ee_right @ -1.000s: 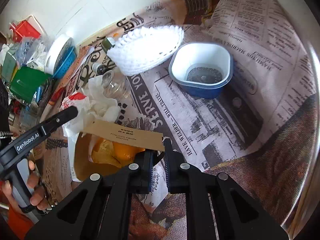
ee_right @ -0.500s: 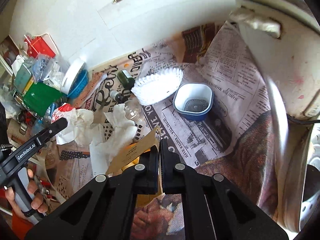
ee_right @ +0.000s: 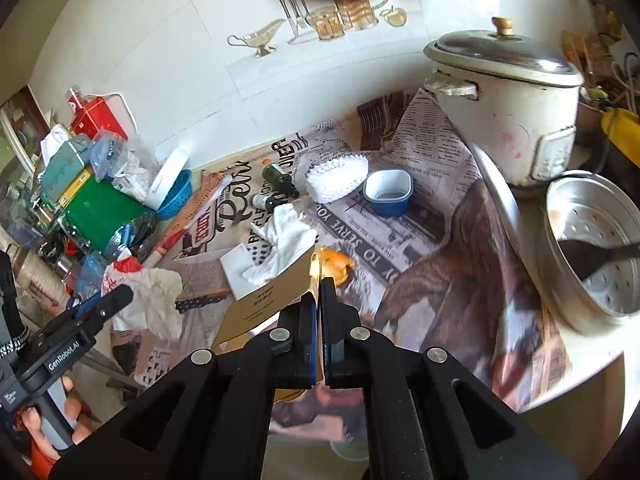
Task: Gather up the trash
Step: 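Carry the bag and cardboard down toward the white floor bucket with both tools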
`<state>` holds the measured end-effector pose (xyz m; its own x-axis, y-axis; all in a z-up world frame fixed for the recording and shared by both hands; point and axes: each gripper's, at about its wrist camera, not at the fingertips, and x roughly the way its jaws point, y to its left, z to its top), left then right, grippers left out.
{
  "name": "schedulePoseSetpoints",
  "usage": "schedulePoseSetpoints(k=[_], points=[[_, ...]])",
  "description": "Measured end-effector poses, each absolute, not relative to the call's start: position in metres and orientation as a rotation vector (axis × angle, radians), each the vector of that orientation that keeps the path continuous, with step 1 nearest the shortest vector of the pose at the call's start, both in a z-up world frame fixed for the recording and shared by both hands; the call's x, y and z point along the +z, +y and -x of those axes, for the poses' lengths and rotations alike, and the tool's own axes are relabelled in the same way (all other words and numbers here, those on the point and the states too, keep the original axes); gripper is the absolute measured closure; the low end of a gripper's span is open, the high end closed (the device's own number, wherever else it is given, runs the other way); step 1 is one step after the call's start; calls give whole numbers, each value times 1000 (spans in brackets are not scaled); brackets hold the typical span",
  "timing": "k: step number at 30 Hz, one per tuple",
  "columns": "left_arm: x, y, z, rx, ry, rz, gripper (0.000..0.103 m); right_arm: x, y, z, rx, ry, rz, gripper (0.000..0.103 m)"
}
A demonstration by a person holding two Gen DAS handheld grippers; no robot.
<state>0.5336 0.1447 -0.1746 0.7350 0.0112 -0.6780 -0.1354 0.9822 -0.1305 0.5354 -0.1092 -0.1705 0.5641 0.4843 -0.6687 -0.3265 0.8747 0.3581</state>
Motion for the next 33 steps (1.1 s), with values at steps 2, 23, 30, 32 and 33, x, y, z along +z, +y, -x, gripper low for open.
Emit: schedulePoseSetpoints(k=[2,23,30,32,33], points=[[-177,148,-509,65,745,169,70,-172,-107,-513,464,838,-212,101],[-294,114,-393,47,984,172,69,-254,-97,-394,467,1026,-145,101],[-388,91,-388,109,1054,228,69,-332,-97,-391,514,1092,-64,101],[-421,88,-387,130,1072,246,69,-359,-97,-392,522,1116,-50,101],[-436,87,-387,140,1082,252,69,-375,-96,-392,522,1129,-39,101]])
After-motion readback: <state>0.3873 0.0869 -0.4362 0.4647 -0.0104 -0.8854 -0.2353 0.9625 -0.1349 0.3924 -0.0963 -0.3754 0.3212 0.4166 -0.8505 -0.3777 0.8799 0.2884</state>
